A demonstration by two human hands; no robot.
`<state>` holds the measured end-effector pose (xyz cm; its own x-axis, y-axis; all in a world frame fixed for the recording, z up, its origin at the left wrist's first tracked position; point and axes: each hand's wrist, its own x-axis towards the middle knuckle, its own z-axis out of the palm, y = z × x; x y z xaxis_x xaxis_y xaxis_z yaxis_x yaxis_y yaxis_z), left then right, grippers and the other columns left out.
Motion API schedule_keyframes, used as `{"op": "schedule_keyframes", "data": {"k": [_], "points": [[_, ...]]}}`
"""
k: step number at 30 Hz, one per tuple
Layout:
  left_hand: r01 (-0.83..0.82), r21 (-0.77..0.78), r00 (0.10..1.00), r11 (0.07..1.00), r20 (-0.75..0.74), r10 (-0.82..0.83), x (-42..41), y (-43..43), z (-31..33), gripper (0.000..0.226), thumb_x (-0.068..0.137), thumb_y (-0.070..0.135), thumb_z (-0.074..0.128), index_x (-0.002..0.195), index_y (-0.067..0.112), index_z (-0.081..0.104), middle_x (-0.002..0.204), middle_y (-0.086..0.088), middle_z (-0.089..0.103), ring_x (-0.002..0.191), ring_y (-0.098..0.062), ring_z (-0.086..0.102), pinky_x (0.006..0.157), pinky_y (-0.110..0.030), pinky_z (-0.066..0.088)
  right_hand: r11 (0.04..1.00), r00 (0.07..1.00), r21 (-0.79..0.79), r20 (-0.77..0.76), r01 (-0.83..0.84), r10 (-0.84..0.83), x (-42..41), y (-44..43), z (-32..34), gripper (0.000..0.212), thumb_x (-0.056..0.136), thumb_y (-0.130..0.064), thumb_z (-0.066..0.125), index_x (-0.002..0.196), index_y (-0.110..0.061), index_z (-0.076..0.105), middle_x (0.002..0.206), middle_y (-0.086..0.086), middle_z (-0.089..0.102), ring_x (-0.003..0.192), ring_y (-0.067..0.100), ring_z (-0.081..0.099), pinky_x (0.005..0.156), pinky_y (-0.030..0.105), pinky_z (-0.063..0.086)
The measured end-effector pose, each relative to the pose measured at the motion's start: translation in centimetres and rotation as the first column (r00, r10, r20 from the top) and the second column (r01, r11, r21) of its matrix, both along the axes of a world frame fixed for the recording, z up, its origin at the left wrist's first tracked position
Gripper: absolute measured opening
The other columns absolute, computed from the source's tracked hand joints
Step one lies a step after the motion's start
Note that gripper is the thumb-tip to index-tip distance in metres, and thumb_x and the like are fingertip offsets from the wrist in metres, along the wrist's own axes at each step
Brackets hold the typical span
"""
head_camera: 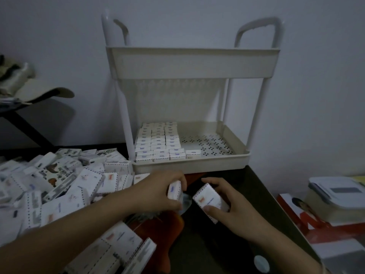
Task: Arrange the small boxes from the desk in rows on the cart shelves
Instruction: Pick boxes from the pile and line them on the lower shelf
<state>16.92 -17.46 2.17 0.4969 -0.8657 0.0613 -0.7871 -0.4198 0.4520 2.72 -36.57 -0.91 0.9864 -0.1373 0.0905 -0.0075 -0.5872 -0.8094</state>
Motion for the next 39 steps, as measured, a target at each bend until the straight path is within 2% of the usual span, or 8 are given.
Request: {"op": "schedule_keyframes", "data": {"k": [4, 10, 14, 19, 25, 30, 34, 39], "points": [[-0.016, 0.039, 0.997, 0.999, -0.077, 0.019, 0.8, -0.5, -0.8, 0.047, 0.067, 0.043, 0.084, 0.101, 0.038, 0.052, 0.103, 0.018, 0.056, 0.095, 0.0, 0.054, 0.076, -0.022, 0.05, 0.999, 0.999, 0.015, 0.03, 0.029, -0.029, 0.8, -0.2, -0.3, 0.058, 0.087, -0.024, 0.069, 0.123, -0.055, 0.036, 0.121, -0.024, 0.049, 0.109, -0.015, 0.048, 0.073, 0.007, 0.048], [0.037, 0.121, 0.97, 0.992, -0.241, -0.007, 1.5, -0.7, -1.1, 0.049, 0.08, 0.014, 0.075, 0.117, 0.036, 0.052, 0.112, 0.014, 0.061, 0.099, -0.002, 0.063, 0.085, -0.03, 0.057, 0.996, 0.996, 0.06, 0.048, 0.073, -0.076, 1.8, -1.1, -0.7, 0.056, 0.087, -0.022, 0.068, 0.122, -0.053, 0.037, 0.122, -0.026, 0.051, 0.111, -0.017, 0.047, 0.076, 0.007, 0.047], [0.032, 0.067, 0.988, 0.997, -0.152, -0.021, 1.7, -1.1, -1.0, 0.027, 0.083, 0.021, 0.074, 0.104, 0.031, 0.061, 0.098, 0.015, 0.064, 0.086, 0.001, 0.063, 0.076, -0.025, 0.056, 0.995, 0.995, 0.055, 0.055, 0.085, -0.088, 2.4, -1.6, -0.6, 0.062, 0.088, -0.022, 0.067, 0.136, -0.045, 0.036, 0.127, -0.028, 0.045, 0.119, -0.009, 0.045, 0.089, 0.015, 0.046], [0.001, 0.027, 0.998, 1.0, -0.055, 0.0, 2.2, -1.6, 0.3, 0.022, 0.082, 0.023, 0.075, 0.101, 0.024, 0.065, 0.079, 0.018, 0.059, 0.069, 0.008, 0.056, 0.058, -0.009, 0.04, 0.994, 0.993, 0.07, 0.084, 0.082, -0.088, 3.1, -1.8, 0.1, 0.062, 0.088, -0.022, 0.067, 0.133, -0.049, 0.035, 0.119, -0.029, 0.047, 0.108, -0.014, 0.047, 0.075, 0.009, 0.046], [-0.099, -0.093, 0.995, 0.991, -0.027, 0.097, 4.4, -2.5, 3.2, 0.017, 0.08, 0.016, 0.071, 0.094, 0.024, 0.066, 0.088, 0.013, 0.067, 0.076, -0.001, 0.064, 0.07, -0.023, 0.054, 0.988, 0.99, 0.139, 0.116, 0.069, -0.085, 3.8, -2.3, 1.3, 0.05, 0.088, -0.016, 0.067, 0.116, -0.05, 0.045, 0.11, -0.023, 0.055, 0.097, -0.028, 0.048, 0.066, 0.004, 0.047], [-0.183, -0.231, 0.982, 0.956, -0.088, 0.167, 6.4, -4.4, 6.2, 0.011, 0.083, 0.008, 0.063, 0.091, 0.016, 0.063, 0.082, 0.0, 0.07, 0.068, -0.014, 0.071, 0.065, -0.041, 0.06, 0.979, 0.983, 0.197, 0.16, 0.059, -0.092, 4.6, -2.8, 2.2, 0.04, 0.089, -0.014, 0.066, 0.112, -0.044, 0.057, 0.108, -0.019, 0.061, 0.098, -0.014, 0.058, 0.07, 0.016, 0.055], [-0.18, -0.295, 0.983, 0.938, -0.083, 0.163, 7.8, -6.6, 7.3, 0.011, 0.085, 0.008, 0.062, 0.096, 0.01, 0.064, 0.077, -0.002, 0.071, 0.066, -0.013, 0.071, 0.065, -0.042, 0.06, 0.964, 0.978, 0.251, 0.162, 0.087, -0.131, 5.3, -3.3, 2.5, 0.036, 0.091, -0.015, 0.064, 0.11, -0.045, 0.061, 0.108, -0.021, 0.062, 0.094, -0.007, 0.063, 0.073, 0.023, 0.058], [-0.181, -0.353, 0.978, 0.918, 0.031, 0.205, 10.2, -8.7, 5.3, 0.015, 0.087, 0.02, 0.065, 0.101, 0.024, 0.06, 0.083, 0.011, 0.069, 0.065, -0.012, 0.069, 0.065, -0.04, 0.058, 0.972, 0.975, 0.207, 0.165, 0.111, -0.147, 5.5, -3.8, 2.3, 0.04, 0.09, -0.012, 0.064, 0.11, -0.046, 0.059, 0.11, -0.018, 0.063, 0.099, -0.004, 0.062, 0.079, 0.025, 0.058]]}}
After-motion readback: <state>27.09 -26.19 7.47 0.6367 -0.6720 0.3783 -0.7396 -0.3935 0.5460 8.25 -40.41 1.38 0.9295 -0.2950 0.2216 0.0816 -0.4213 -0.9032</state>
